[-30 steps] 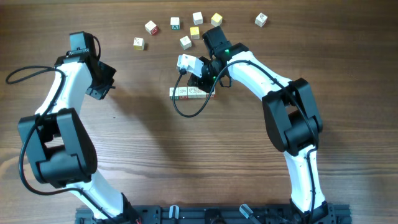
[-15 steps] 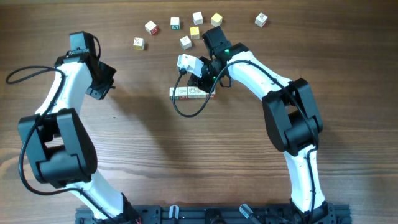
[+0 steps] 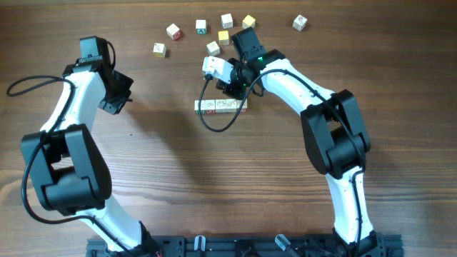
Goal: Form a horizontal line
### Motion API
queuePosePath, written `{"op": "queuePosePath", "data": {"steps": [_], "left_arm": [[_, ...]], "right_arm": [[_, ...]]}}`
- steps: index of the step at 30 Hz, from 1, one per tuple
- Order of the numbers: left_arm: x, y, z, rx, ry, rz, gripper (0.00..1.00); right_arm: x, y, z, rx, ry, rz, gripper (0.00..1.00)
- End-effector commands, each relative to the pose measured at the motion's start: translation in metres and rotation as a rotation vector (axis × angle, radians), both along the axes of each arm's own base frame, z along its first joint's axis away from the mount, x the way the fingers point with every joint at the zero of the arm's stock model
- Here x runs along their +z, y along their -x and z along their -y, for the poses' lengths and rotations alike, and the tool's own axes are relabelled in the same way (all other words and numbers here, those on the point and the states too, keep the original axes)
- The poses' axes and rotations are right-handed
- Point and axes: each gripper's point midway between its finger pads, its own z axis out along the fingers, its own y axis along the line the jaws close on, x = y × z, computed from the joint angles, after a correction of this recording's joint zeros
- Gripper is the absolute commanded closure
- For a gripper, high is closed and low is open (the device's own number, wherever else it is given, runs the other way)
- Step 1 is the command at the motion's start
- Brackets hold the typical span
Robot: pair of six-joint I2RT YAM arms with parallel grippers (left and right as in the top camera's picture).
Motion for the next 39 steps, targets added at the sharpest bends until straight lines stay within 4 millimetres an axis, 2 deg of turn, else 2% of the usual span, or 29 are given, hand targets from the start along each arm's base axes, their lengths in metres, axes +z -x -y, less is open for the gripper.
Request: {"op": "queuePosePath", "data": {"steps": [1,8,12,16,17,19,22,24,25,27,29,32,35,39], "left_arm": [[0.001,0.004,-0.004,-0.004,-0.026,-0.004,0.96],[0.001,0.004,-0.004,-0.004,-0.026,-0.004,0.96],[0.001,0.004,-0.004,-0.003,-0.026,-0.004,0.96],[0.001,0.004,-0.004,-0.003,-0.026,-0.004,0.96],[0.001,0.004,-0.004,-0.004,-0.026,-0.004,0.96],[0.001,0.004,-0.004,-0.004,-0.026,-0.004,0.96],[0.001,0.004,-0.004,-0.004,-0.026,-0.004,0.96],[0.001,0.004,-0.003,-0.006,-0.022,-0.005,0.96],[0.000,0.004,0.001,-0.012,-0.002,-0.005,0.96],[0.000,0.004,0.006,-0.025,0.019,-0.007,0.96],[-0.001,0.006,0.011,-0.037,0.023,-0.018,0.96],[-0.002,0.009,0.021,-0.080,0.024,-0.036,0.96],[-0.004,0.012,0.039,-0.124,0.026,-0.057,0.96],[-0.010,0.015,0.061,-0.179,0.026,-0.072,0.96]], "right_arm": [[-0.016,-0.016,0.018,-0.073,0.123,0.053,0.96],[-0.019,-0.018,0.027,-0.099,0.166,0.055,0.96],[-0.020,-0.031,0.042,-0.179,0.235,0.101,0.96],[-0.012,-0.059,0.062,-0.444,0.238,0.141,0.96],[-0.009,-0.068,0.069,-0.559,0.205,0.133,0.96],[-0.005,-0.078,0.082,-0.730,0.142,0.094,0.96],[-0.009,-0.083,0.108,-0.979,0.059,-0.027,0.96],[-0.021,-0.072,0.137,-1.205,0.042,-0.173,0.96],[-0.030,-0.057,0.156,-1.339,0.064,-0.277,0.96],[-0.038,-0.035,0.169,-1.435,0.107,-0.398,0.96],[-0.044,-0.013,0.174,-1.471,0.156,-0.500,0.96],[-0.046,0.019,0.167,-1.456,0.212,-0.661,0.96],[-0.041,0.047,0.138,-1.375,0.190,-0.867,0.96],[-0.035,0.064,0.116,-1.318,0.171,-0.979,0.96]]}}
